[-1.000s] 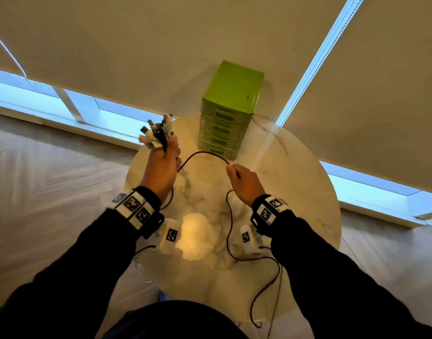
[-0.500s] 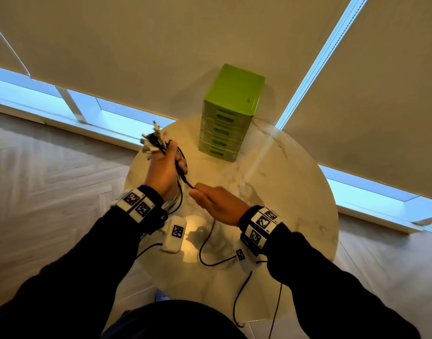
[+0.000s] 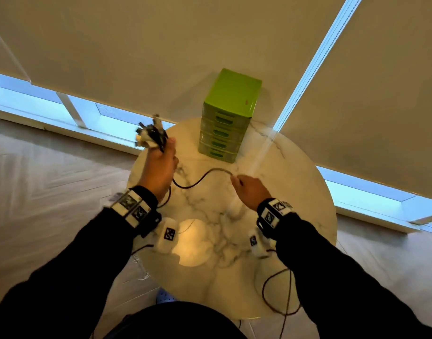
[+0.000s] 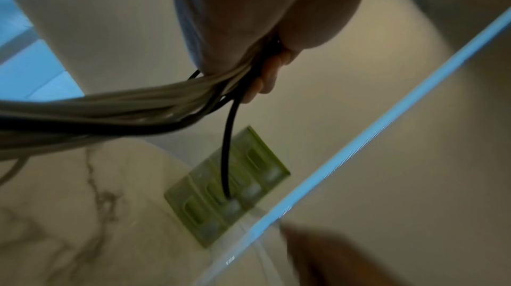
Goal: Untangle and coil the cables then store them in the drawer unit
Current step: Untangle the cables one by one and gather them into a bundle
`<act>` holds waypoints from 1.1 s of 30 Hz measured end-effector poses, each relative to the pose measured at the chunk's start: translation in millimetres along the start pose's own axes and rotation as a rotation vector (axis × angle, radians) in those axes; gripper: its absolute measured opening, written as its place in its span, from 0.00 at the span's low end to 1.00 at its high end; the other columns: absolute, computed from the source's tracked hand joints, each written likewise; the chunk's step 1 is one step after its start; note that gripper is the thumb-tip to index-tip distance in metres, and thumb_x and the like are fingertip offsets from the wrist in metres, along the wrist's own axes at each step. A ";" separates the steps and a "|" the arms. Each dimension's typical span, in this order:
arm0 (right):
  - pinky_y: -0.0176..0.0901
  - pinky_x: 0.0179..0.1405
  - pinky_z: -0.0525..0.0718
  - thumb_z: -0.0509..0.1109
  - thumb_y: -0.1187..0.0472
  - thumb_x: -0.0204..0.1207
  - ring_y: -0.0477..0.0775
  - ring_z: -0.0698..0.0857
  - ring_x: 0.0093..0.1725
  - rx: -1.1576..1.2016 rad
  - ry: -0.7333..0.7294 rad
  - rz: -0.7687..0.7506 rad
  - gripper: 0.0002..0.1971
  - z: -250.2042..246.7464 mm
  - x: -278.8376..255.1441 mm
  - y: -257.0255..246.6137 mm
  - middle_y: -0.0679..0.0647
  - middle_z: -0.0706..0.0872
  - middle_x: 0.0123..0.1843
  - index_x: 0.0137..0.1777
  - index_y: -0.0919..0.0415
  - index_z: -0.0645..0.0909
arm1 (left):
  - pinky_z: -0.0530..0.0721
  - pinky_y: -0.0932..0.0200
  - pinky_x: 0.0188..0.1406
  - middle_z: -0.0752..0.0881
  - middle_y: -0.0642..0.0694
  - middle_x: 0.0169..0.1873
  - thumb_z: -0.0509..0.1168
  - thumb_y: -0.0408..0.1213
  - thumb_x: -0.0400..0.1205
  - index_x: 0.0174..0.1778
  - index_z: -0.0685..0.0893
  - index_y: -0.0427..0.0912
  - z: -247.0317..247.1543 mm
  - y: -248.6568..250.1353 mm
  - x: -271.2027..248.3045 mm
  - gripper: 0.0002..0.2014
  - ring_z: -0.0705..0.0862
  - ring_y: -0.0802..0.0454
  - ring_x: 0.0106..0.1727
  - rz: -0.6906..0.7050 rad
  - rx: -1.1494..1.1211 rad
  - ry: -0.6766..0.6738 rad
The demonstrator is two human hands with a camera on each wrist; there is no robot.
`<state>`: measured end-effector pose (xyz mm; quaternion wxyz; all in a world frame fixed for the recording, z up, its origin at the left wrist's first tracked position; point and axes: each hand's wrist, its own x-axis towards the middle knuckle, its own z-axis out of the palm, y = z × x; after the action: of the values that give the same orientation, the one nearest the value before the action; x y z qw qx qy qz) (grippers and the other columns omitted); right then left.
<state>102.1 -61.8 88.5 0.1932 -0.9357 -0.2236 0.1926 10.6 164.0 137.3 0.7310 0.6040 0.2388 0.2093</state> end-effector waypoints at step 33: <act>0.54 0.47 0.80 0.52 0.47 0.91 0.63 0.82 0.39 0.206 0.205 0.050 0.17 -32.0 -77.5 59.1 0.51 0.81 0.34 0.50 0.54 0.78 | 0.61 0.66 0.23 0.67 0.56 0.25 0.55 0.48 0.92 0.39 0.69 0.50 53.1 8.3 -30.6 0.15 0.65 0.60 0.25 -0.118 -0.189 -0.096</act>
<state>72.7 -157.7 110.5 0.3052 -0.9310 -0.1584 0.1225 18.0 105.7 156.8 0.8064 0.5265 0.2180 0.1583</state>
